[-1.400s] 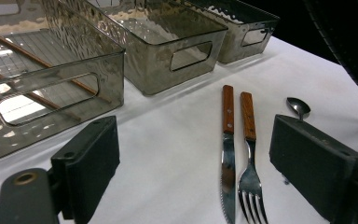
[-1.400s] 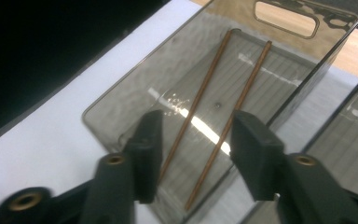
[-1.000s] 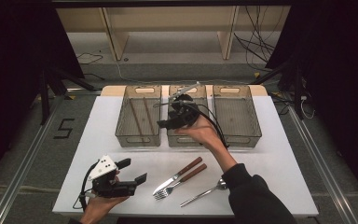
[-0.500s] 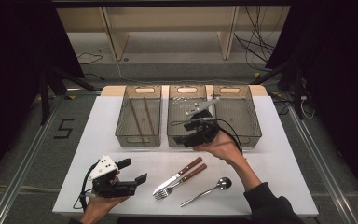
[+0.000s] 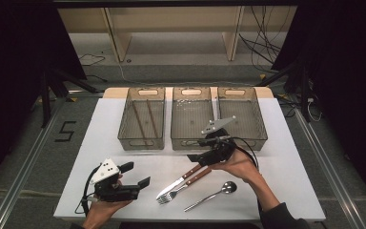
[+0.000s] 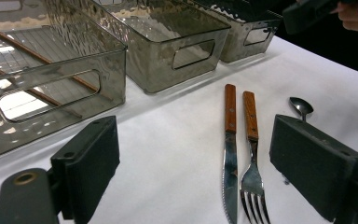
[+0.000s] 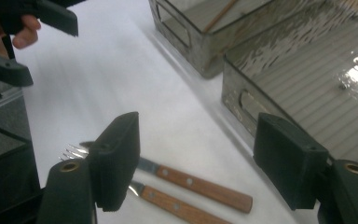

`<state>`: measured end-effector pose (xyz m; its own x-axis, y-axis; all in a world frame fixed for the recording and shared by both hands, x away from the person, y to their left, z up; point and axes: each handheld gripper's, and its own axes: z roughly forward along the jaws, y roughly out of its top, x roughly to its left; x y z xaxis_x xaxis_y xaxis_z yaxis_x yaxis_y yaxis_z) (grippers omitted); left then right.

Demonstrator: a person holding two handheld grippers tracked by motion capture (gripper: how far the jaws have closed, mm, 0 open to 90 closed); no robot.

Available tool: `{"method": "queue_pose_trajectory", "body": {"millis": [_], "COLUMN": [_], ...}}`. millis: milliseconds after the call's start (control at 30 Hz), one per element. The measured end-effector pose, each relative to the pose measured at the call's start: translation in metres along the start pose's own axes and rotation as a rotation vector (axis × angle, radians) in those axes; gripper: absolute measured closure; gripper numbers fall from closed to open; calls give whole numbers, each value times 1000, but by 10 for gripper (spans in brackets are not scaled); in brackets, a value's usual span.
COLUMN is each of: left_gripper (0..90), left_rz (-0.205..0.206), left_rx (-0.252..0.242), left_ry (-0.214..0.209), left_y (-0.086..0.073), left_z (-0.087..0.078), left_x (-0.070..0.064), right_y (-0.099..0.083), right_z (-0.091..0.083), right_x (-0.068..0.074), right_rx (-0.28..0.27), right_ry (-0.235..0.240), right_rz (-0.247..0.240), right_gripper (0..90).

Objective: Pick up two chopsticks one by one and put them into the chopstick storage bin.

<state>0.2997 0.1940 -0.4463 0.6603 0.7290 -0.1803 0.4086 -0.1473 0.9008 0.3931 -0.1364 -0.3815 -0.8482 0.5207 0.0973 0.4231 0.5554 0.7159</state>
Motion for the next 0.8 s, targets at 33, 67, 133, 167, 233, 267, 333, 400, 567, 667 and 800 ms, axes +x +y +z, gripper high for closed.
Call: {"method": "queue_pose_trajectory", "body": {"millis": [33,67,133,167,233,267,333,400,567,667,800], "left_gripper": [155,155,155,155,155,155,155,155,155,155,155], "left_rz": [-1,-1,0,-1,-4,-5,-4,0,-2,-1,-4], "left_rx": [0,1,4,5,3,3,3,7,6,7,7], "left_ry": [-1,-2,-1,0,1,1,1,1,2,2,3], "left_y": [0,0,0,0,0,0,0,-1,-1,0,-1], "left_z": [0,0,0,0,1,0,1,1,1,1,1], "left_x": [0,0,0,0,0,0,0,0,0,0,0], "right_y": [-3,-5,-10,-12,-16,-18,-21,-25,-33,-36,-39], "right_z": [0,-1,-2,-2,-4,-5,-7,-8,-10,-10,-10], "right_x": [1,1,2,2,3,3,4,4,8,10,13], "right_rx": [1,-1,-6,-8,-16,-20,-21,-22,-14,3,21], "right_ry": [-1,1,-2,-2,-6,-4,-1,5,15,19,32], "right_rz": [4,8,10,11,18,19,21,16,6,-9,-25], "right_gripper": [323,323,322,318,313,310,303,291,283,264,230]}}
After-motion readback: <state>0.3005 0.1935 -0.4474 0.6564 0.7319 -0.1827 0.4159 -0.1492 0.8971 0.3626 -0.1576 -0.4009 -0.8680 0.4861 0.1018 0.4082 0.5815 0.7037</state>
